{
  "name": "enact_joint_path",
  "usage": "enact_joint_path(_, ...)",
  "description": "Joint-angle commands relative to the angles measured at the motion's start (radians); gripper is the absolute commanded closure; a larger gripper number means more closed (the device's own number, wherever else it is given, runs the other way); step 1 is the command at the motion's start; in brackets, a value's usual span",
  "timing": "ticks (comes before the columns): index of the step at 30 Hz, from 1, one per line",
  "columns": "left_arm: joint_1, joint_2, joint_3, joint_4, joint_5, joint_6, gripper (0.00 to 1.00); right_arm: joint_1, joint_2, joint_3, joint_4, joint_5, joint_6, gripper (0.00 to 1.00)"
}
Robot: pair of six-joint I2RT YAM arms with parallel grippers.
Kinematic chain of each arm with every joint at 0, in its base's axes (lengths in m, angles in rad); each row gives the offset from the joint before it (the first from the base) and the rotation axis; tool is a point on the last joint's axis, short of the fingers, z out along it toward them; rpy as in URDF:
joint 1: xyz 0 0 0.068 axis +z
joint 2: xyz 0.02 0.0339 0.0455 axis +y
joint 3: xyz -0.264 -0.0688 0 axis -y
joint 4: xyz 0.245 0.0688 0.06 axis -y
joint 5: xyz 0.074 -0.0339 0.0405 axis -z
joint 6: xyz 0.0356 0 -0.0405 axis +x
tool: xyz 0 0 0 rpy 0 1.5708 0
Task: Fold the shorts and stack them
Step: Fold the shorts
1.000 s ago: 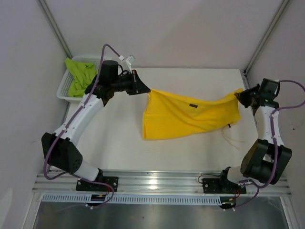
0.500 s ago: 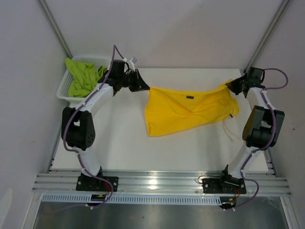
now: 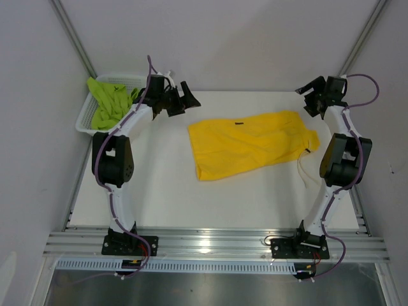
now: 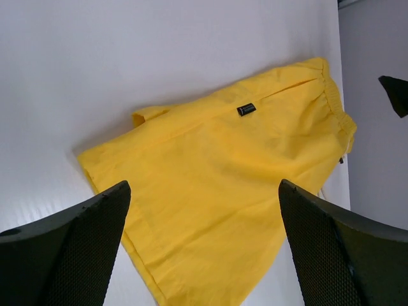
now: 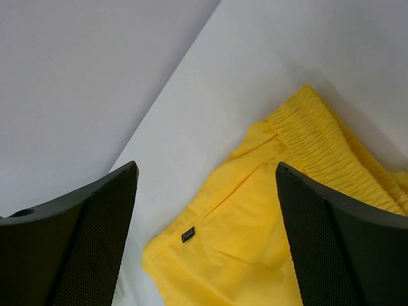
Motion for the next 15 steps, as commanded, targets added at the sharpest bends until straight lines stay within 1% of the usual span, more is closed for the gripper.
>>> enact_joint_path(1,-0.003,-0.14,-0.039,-0.005,-0.051,0.044,0.01,-0.001,-0.17,-0.037,-0.031,0.022,-0.091,0.13)
enact_joint_path(2,-0.008,-0.156,-0.064,0.001,-0.042,0.05,0.01,-0.002,-0.195,-0.066,-0.032,0.01,-0.102,0.16)
enact_joint_path(3,-0.021,-0.176,-0.083,0.003,-0.033,0.066,0.01,-0.004,-0.219,-0.1,-0.025,0.002,-0.108,0.23)
enact_joint_path(4,-0.031,-0.185,-0.091,0.003,-0.019,0.075,0.01,-0.007,-0.244,-0.138,-0.02,-0.007,-0.113,0.27)
enact_joint_path(5,-0.041,-0.189,-0.1,0.009,-0.01,0.083,0.02,-0.008,-0.289,-0.222,-0.012,-0.01,-0.113,0.31)
enact_joint_path(6,-0.064,-0.193,-0.127,0.03,-0.003,0.092,0.02,-0.01,-0.313,-0.27,0.027,-0.013,-0.113,0.38)
enact_joint_path(7,-0.075,-0.194,-0.14,0.044,0.006,0.097,0.02,-0.017,-0.331,-0.317,0.05,-0.012,-0.111,0.41)
enact_joint_path(8,-0.087,-0.19,-0.155,0.053,0.01,0.1,0.03,-0.022,-0.346,-0.404,0.078,-0.013,-0.108,0.44)
enact_joint_path(9,-0.106,-0.185,-0.155,0.063,0.015,0.106,0.03,-0.03,-0.354,-0.437,0.137,-0.027,-0.098,0.51)
enact_joint_path(11,-0.124,-0.167,-0.166,0.086,0.024,0.112,0.03,-0.05,-0.333,-0.476,0.172,-0.082,-0.087,0.56)
enact_joint_path(12,-0.14,-0.162,-0.169,0.102,0.026,0.113,0.03,-0.053,-0.29,-0.477,0.181,-0.095,-0.081,0.61)
enact_joint_path(14,-0.157,-0.127,-0.166,0.144,0.049,0.109,0.04,-0.056,-0.243,-0.471,0.189,-0.127,-0.073,0.62)
enact_joint_path(15,-0.16,-0.114,-0.166,0.156,0.056,0.098,0.04,-0.054,-0.204,-0.474,0.193,-0.132,-0.064,0.66)
